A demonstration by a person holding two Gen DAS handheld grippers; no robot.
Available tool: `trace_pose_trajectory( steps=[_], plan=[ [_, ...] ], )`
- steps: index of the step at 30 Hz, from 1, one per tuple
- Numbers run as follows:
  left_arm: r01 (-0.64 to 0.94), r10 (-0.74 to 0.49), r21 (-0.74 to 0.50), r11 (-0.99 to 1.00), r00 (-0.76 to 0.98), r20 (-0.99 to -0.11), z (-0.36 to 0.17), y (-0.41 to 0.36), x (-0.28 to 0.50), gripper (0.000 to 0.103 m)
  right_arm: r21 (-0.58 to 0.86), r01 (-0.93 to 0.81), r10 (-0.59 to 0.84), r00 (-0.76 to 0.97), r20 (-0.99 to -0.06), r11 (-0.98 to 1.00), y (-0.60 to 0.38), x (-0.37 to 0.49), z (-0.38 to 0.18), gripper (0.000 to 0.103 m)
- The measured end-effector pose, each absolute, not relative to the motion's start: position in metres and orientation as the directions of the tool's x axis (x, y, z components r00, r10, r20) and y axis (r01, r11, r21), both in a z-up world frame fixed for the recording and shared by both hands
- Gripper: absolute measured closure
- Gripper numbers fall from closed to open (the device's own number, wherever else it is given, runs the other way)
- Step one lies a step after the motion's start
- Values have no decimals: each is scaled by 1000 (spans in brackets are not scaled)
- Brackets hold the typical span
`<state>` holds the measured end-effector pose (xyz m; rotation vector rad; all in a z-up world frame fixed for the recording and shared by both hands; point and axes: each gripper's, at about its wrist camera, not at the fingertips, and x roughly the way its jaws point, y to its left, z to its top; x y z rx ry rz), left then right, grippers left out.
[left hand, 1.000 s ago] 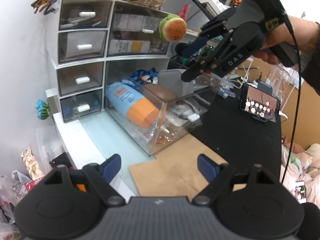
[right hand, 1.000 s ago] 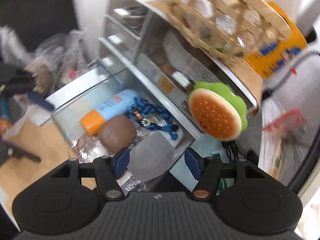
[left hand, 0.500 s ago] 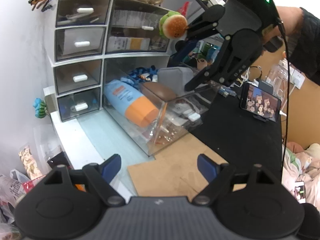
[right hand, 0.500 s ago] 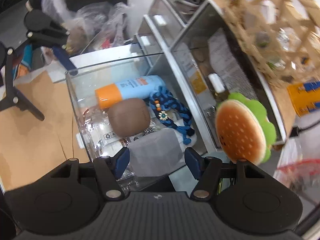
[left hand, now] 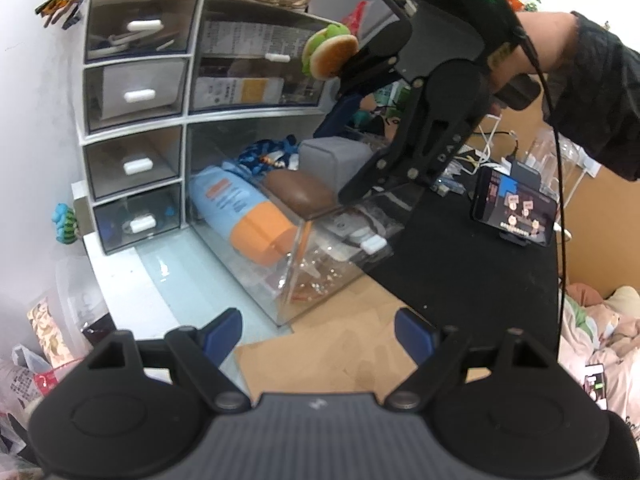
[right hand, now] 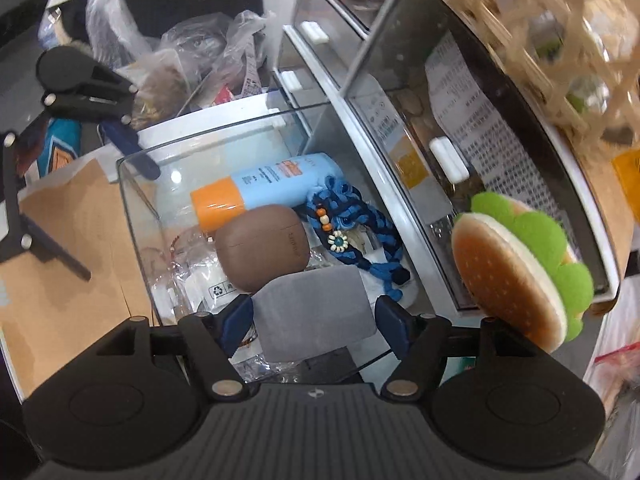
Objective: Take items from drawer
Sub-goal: 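Lower the open right gripper into the drawer toward the gray cube, then close the right gripper on the gray cube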
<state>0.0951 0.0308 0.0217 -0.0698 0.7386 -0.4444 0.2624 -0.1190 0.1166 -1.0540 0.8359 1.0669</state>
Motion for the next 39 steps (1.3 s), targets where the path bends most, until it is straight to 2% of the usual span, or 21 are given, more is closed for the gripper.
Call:
trace_pose_trajectory(
  steps=[11,30,39],
  plan=[
    [358,-388,-185,915,661,-642,31,26,91,17,-297,-941,304,334,-892,162,-122,248,130,36],
    [321,-321,-120,939,702,-636,58,-4,64,17,-368,-900,393,434,-811,235,-159,179,181,37],
    [282,-301,-132,950,721,-624,66,-22,52,17,-380,-871,420,485,-767,311,-186,149,188,37]
  ],
)
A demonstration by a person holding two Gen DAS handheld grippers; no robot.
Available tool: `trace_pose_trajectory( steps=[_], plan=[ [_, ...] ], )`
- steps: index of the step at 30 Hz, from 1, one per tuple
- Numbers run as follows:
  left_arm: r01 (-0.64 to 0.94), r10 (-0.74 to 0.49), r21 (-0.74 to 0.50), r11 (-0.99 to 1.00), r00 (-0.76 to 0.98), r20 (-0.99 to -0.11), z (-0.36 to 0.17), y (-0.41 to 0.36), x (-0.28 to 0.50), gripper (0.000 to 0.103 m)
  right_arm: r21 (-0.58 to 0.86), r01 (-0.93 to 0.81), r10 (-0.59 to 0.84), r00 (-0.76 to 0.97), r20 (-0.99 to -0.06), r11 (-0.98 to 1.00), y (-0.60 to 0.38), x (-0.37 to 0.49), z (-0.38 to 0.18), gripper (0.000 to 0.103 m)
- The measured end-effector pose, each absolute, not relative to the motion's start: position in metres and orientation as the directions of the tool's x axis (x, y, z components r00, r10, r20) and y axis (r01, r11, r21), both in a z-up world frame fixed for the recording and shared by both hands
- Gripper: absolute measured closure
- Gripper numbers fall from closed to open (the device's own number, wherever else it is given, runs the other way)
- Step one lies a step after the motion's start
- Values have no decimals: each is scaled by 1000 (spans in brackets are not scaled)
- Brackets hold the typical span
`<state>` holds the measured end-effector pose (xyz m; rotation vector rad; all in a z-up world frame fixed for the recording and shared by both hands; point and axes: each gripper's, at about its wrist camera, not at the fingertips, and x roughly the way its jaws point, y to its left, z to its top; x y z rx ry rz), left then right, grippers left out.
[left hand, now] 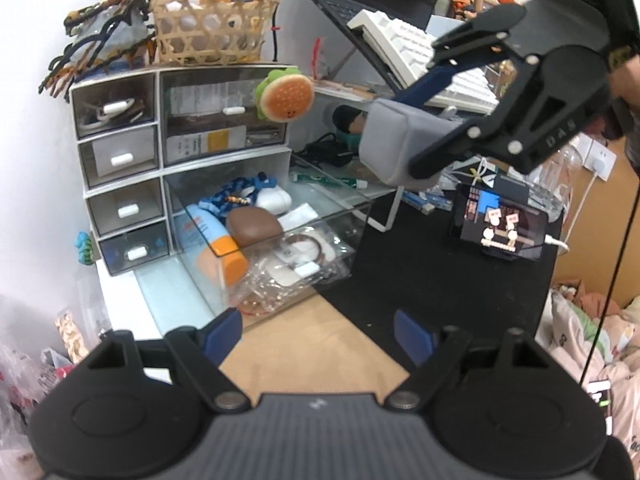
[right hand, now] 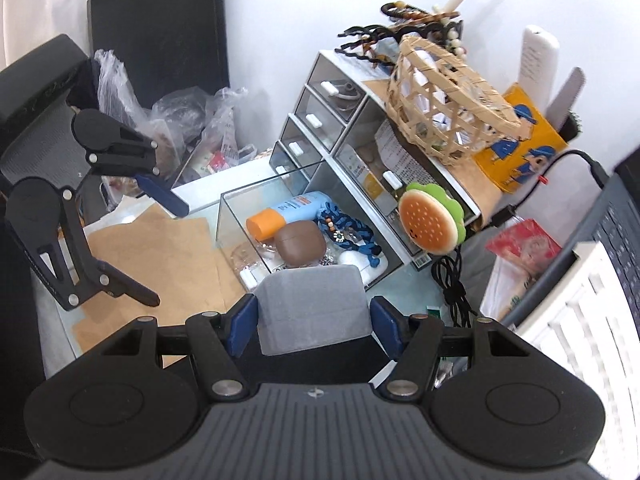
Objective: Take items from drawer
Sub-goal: 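Close the right gripper on the gray cube, then lift the gray cube out of the drawer with the right gripper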
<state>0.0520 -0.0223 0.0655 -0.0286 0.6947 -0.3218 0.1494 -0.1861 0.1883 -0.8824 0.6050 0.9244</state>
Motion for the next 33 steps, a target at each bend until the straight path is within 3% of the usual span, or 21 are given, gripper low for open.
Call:
trace_pose_trajectory(
  steps=[26,33],
  plan=[
    [154,-223,-166,974,774,-593,77,-41,33,16,-274,-709,406,628,-663,650,-245,110,134,37],
    [80,-180,-198,977,805,-566,77,-39,31,15,-153,-638,429,657,-620,755,-265,108,99,37]
  ],
)
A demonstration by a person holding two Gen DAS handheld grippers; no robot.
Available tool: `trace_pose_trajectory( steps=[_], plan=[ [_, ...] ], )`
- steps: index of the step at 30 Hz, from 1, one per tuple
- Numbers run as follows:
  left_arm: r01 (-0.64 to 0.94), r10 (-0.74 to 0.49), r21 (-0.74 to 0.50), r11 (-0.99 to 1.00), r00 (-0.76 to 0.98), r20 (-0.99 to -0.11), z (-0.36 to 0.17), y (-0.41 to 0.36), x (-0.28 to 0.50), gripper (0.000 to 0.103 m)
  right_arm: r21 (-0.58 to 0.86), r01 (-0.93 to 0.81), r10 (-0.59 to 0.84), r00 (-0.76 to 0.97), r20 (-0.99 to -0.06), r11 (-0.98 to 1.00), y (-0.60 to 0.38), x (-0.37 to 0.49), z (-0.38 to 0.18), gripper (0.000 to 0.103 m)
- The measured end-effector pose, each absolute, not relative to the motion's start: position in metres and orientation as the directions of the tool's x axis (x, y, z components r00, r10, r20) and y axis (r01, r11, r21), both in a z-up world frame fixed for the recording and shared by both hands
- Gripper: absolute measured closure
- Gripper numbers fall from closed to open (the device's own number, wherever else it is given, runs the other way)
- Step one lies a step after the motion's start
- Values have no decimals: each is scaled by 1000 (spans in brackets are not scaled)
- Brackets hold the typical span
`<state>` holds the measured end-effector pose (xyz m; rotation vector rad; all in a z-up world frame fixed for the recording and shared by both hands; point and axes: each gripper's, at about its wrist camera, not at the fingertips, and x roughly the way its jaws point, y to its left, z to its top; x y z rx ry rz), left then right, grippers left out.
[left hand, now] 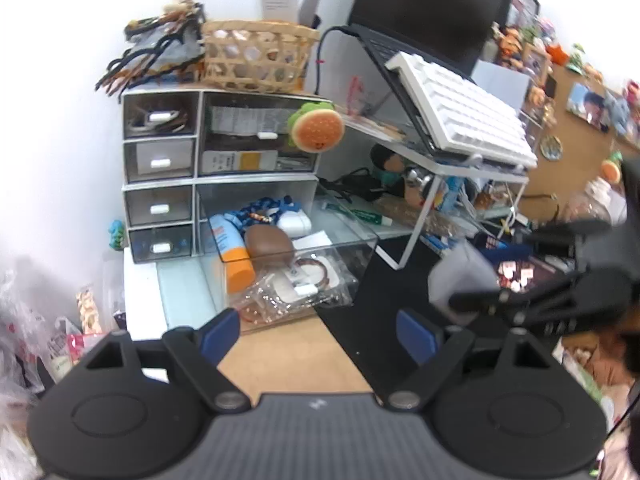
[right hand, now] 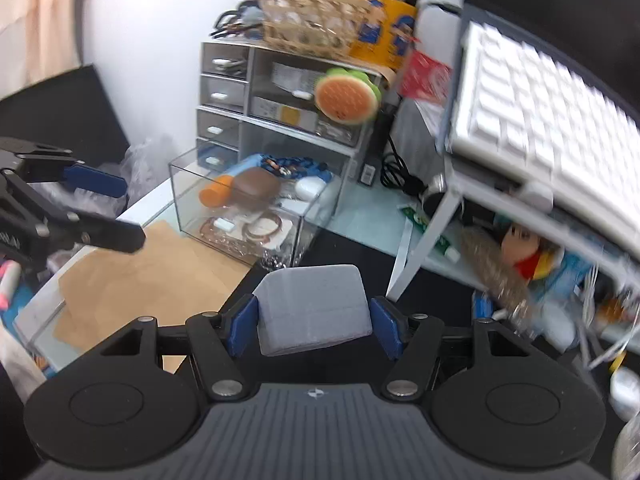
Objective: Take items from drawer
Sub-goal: 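Lift the gray cube out of the drawer with the right gripper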
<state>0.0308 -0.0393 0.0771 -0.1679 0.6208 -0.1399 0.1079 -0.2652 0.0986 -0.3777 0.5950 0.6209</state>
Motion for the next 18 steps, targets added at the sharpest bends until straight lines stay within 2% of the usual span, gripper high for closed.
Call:
trace_pose_trajectory(
  steps=[12,18],
  plan=[
    [44,-135,-171,984,810,-570,71,-48,34,16,-74,-550,424,716,-554,832,-280,109,64,38],
    [37,-120,-161,986,829,-547,67,-53,39,16,-77,-563,446,724,-526,823,-281,101,55,46]
  ],
)
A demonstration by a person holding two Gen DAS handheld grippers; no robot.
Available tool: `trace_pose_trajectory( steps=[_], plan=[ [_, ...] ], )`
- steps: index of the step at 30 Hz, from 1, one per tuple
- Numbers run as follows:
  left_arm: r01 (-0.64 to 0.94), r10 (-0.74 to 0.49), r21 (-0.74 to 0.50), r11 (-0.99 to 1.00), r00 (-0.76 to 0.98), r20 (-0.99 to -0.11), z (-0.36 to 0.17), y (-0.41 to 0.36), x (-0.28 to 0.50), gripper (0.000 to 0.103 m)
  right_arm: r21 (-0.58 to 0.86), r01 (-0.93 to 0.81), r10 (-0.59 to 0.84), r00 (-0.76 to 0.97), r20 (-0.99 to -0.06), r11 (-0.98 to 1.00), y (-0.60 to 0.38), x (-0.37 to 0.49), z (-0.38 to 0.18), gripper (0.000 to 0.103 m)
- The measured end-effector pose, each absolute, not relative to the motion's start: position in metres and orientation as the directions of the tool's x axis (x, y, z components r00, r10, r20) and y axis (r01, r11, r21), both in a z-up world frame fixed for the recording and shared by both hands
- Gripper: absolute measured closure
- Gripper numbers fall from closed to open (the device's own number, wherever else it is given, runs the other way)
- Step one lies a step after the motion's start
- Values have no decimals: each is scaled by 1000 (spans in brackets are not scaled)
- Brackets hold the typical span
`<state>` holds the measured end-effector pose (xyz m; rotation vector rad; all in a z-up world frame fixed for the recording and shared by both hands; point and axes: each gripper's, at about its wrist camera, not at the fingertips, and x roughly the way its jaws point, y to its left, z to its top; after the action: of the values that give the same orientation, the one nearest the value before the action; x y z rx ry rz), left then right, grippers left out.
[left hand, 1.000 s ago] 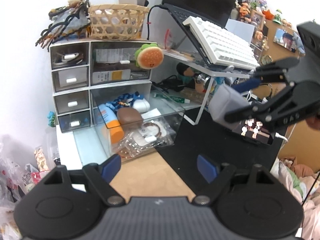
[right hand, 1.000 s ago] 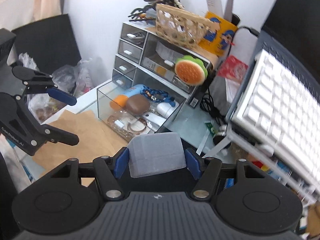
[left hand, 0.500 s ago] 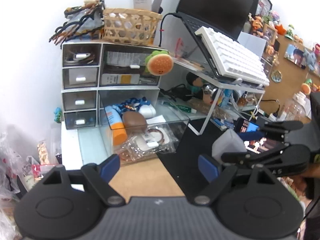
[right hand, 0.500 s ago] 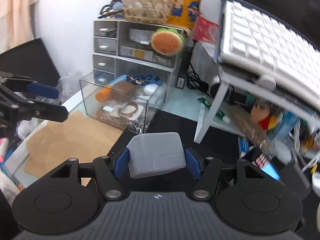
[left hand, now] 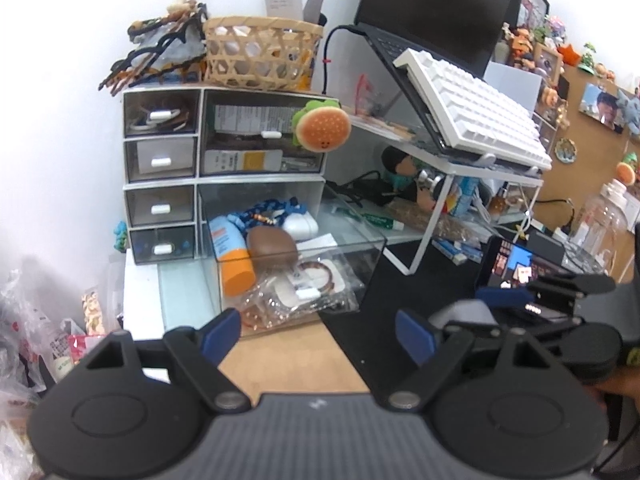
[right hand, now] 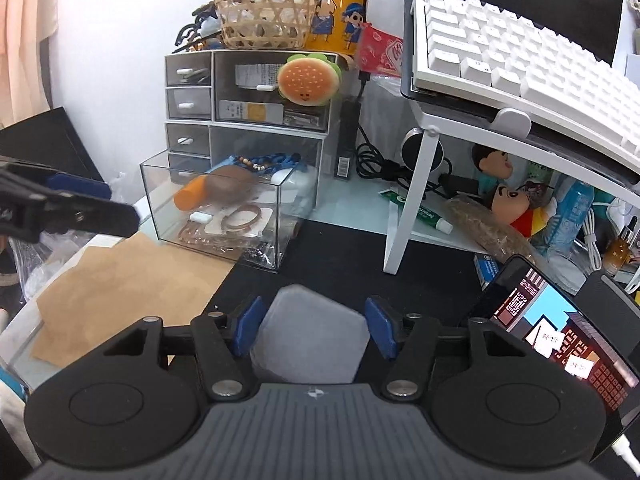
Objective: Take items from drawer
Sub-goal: 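Lift the gray cube out of the drawer with the right gripper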
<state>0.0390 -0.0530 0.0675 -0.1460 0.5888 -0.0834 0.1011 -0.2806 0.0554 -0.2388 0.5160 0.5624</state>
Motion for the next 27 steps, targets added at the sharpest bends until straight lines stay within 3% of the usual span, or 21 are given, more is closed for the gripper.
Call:
trace_pose_trajectory(
  steps=[2,13,16,18,20,22,27],
  plan=[
    [36,-120,-161,986,829,-546,64,-55,41,16,-76,-558,446,731,-516,827,-283,101,52,85],
    [44,-111,-134,990,827,-551,55,-72,42,16,-4,-584,518,724,-456,812,-296,99,41,83],
    [47,-105,-119,992,828,-551,56,-77,41,16,14,-581,527,726,-441,813,-303,94,44,79],
    [47,-103,-115,992,829,-550,57,-79,41,16,15,-575,523,733,-434,818,-307,88,47,67],
    [48,-101,-110,993,828,-551,56,-82,40,16,14,-576,524,733,-433,817,-310,82,49,41],
    [49,-99,-104,993,827,-553,56,-84,39,16,13,-577,524,731,-438,816,-311,77,50,32],
    [47,-94,-98,994,830,-550,57,-89,37,16,9,-571,509,726,-463,821,-314,69,50,26]
  ],
)
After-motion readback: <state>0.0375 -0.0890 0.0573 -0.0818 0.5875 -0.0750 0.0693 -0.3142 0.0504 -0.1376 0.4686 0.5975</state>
